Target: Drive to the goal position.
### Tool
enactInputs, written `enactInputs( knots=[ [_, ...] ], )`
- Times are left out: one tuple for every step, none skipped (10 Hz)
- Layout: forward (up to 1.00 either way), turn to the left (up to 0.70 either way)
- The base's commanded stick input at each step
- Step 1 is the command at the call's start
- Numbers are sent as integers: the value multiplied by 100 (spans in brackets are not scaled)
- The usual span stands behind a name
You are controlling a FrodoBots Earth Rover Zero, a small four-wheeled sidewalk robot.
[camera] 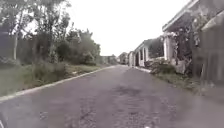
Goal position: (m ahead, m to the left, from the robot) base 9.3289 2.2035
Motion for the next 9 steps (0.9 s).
enactInputs(
  knots=[
    [100,0],
    [100,0],
    [100,0],
    [100,0],
    [100,0],
    [100,0],
    [100,0],
    [100,0],
    [100,0]
  ],
)
